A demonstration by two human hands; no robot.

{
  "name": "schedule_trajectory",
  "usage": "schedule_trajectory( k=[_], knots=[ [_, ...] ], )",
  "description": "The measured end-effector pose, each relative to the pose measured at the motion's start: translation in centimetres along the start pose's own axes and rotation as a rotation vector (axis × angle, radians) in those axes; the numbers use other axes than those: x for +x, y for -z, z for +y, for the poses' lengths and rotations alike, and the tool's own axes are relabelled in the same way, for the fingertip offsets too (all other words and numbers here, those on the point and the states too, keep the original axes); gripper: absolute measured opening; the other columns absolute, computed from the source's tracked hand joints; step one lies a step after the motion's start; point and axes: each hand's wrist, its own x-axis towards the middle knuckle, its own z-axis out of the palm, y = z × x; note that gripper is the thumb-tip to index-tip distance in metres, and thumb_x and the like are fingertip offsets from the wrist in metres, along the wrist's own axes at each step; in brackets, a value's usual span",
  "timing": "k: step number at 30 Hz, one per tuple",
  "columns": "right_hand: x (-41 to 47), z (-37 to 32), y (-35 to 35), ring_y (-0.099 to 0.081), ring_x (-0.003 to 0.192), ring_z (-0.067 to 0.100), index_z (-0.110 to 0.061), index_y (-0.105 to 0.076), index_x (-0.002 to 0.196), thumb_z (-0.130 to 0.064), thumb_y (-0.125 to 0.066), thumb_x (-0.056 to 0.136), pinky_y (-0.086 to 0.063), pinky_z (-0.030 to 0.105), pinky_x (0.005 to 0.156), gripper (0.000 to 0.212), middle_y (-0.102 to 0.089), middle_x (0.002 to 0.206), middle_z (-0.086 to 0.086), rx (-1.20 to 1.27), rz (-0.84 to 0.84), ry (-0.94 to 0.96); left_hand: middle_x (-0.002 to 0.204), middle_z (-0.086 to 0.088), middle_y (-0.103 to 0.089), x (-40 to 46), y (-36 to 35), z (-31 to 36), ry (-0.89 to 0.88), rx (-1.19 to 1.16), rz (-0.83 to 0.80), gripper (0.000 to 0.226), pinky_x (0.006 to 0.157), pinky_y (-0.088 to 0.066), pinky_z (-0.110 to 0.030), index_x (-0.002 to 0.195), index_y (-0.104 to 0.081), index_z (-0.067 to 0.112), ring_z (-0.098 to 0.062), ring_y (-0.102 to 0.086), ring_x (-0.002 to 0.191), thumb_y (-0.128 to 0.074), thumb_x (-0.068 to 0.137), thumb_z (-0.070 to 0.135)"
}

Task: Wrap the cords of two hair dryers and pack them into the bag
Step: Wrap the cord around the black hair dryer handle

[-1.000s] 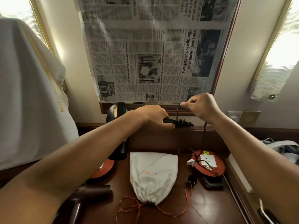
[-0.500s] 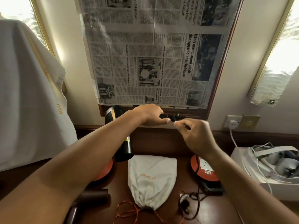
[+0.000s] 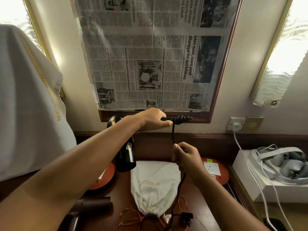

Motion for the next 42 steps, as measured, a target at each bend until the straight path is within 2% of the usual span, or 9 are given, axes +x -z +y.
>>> schedule_trajectory(
  k=[9,14,20,22,25,28,31,36,42],
  knots=[
    [3.7,-1.7,2.3,-0.027,0.039,0.010,-0.008,-0.054,0.079,-0.037,-0.044,0.101,-0.020,0.020,0.040,0.037,-0.033,0.048,-0.001,0.054,-0.146,-0.172,0.074,0.005,-0.059,-1.3,0.4,1.5,-0.090,-0.029,-0.070,0.018,0.060,-0.041,-0.023,0.088,-0.061,0.020,-0.010,-0.055,0.068,-0.062,0.087,0.038],
    [5.6,-4.7,4.5,-0.026,0.042,0.011,-0.004,-0.056,0.089,-0.013,-0.034,0.103,-0.017,0.024,0.043,0.028,-0.031,0.050,-0.001,-0.138,-0.199,-0.155,0.071,0.006,-0.057,-1.8,0.3,1.5,-0.101,0.052,-0.076,0.017,0.057,-0.039,-0.022,0.087,-0.061,0.021,-0.009,-0.053,0.065,-0.064,0.085,0.037],
    [7.2,-8.4,5.8,-0.034,0.042,0.012,-0.015,-0.068,0.079,-0.030,-0.054,0.097,-0.027,0.023,0.038,0.028,-0.042,0.050,-0.001,-0.489,-0.301,0.004,0.097,0.003,-0.066,-1.6,-0.5,1.8,-0.090,0.216,-0.068,0.044,0.076,-0.050,-0.033,0.117,-0.066,0.021,-0.016,-0.061,0.092,-0.062,0.083,0.048],
    [7.2,-9.8,5.8,-0.038,0.041,0.010,-0.013,-0.071,0.086,-0.025,-0.056,0.096,-0.032,0.021,0.039,0.021,-0.047,0.049,-0.002,-0.601,-0.302,0.102,0.096,0.003,-0.064,-1.2,-1.0,1.8,-0.081,0.216,-0.052,0.039,0.071,-0.048,-0.031,0.110,-0.065,0.020,-0.016,-0.059,0.089,-0.062,0.084,0.049],
    [7.0,-11.0,5.4,-0.049,0.050,0.017,-0.013,-0.073,0.089,-0.022,-0.060,0.093,-0.043,0.023,0.047,0.016,-0.060,0.064,0.007,-0.679,-0.238,0.204,0.080,0.008,-0.058,-0.6,-1.6,1.6,-0.023,0.150,-0.043,0.025,0.057,-0.039,-0.025,0.098,-0.064,0.024,-0.014,-0.057,0.076,-0.064,0.085,0.045],
    [6.5,-11.0,4.6,-0.064,0.071,0.019,-0.012,-0.075,0.087,-0.021,-0.064,0.091,-0.051,0.026,0.065,0.015,-0.071,0.077,0.006,-0.790,-0.118,0.328,0.083,0.005,-0.060,0.0,-2.0,1.4,-0.005,0.159,-0.011,0.029,0.063,-0.043,-0.029,0.100,-0.065,0.023,-0.017,-0.060,0.080,-0.062,0.085,0.047],
    [5.4,-10.7,3.7,-0.062,0.065,0.017,-0.009,-0.075,0.083,-0.018,-0.065,0.090,-0.051,0.030,0.061,0.015,-0.069,0.072,0.006,-0.829,-0.011,0.414,0.080,0.004,-0.057,0.5,-2.0,1.0,-0.001,0.147,-0.014,0.032,0.065,-0.045,-0.031,0.098,-0.063,0.016,-0.018,-0.058,0.077,-0.060,0.086,0.046],
    [2.9,-8.6,2.4,-0.055,0.056,0.017,-0.008,-0.069,0.080,-0.018,-0.053,0.096,-0.045,0.036,0.053,0.025,-0.062,0.063,0.004,-0.767,0.056,0.526,0.073,0.006,-0.053,1.4,-1.4,0.5,0.091,0.091,-0.001,0.027,0.060,-0.042,-0.030,0.088,-0.056,0.019,-0.008,-0.049,0.063,-0.059,0.084,0.045],
    [1.1,-5.0,1.1,-0.039,0.042,0.002,-0.013,-0.061,0.099,-0.010,-0.040,0.101,-0.030,0.017,0.040,0.022,-0.048,0.059,-0.002,-0.369,0.077,0.329,0.079,0.002,-0.060,2.1,-0.7,0.5,0.069,0.028,0.000,0.025,0.069,-0.050,-0.035,0.084,-0.057,0.021,-0.016,-0.058,0.075,-0.061,0.083,0.046]
  ],
)
